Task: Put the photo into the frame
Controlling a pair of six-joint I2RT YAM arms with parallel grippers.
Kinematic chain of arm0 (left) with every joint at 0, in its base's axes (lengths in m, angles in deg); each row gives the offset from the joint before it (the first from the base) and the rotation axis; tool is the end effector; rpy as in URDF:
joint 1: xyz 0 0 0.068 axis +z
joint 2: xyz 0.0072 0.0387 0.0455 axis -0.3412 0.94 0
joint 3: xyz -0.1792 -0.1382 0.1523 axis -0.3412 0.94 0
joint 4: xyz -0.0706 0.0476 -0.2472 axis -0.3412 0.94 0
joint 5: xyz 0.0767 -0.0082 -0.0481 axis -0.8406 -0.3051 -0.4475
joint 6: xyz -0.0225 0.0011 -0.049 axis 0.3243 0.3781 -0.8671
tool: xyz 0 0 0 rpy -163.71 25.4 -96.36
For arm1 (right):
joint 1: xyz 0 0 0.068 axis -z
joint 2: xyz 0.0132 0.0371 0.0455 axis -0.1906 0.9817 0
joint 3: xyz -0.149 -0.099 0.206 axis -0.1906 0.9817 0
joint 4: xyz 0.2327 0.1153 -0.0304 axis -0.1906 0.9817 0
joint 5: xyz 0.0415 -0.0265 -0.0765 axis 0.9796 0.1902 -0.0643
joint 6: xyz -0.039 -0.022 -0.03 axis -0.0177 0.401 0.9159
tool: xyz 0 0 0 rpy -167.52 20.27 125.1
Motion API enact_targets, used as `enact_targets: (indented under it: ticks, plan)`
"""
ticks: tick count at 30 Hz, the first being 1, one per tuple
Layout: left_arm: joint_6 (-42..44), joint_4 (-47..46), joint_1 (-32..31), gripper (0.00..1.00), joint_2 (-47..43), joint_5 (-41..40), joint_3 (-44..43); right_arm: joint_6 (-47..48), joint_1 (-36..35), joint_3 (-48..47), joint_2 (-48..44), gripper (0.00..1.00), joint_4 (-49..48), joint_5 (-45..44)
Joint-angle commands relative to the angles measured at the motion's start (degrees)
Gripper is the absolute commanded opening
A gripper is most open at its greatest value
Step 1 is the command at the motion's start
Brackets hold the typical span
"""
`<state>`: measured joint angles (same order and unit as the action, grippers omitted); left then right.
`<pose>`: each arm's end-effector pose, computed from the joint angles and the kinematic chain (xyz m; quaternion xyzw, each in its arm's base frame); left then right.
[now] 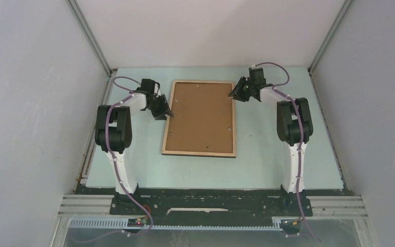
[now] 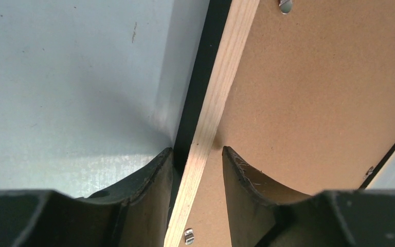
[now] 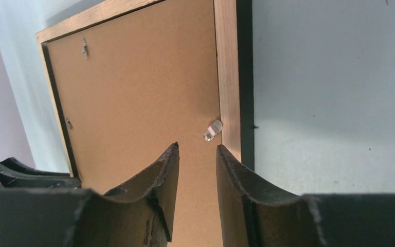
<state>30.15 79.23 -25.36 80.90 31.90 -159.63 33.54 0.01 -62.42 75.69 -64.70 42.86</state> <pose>0.4134 -0.0499 0.1560 -0.1418 0.9527 -0.2057 0.1731 0.4840 0.1060 0.1650 0.1234 0.8954 0.2990 0.3059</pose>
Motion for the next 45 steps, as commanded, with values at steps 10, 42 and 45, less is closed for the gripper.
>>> enact_targets:
  ticks: [10,42,45]
  plan:
    - [3.9,5.6,-2.0,0.46,1.1,-6.2,-3.6,1.9,-1.3,-6.1,4.1,0.41,4.8,-5.2]
    - [2.2,4.1,-2.4,0.44,1.2,0.1,-3.6,15.7,-3.3,2.4,-13.1,0.68,9.3,-7.5]
    - [-1.4,0.1,-2.5,0.44,1.2,7.1,-1.1,15.1,-3.3,6.7,-15.8,0.72,11.2,-8.1]
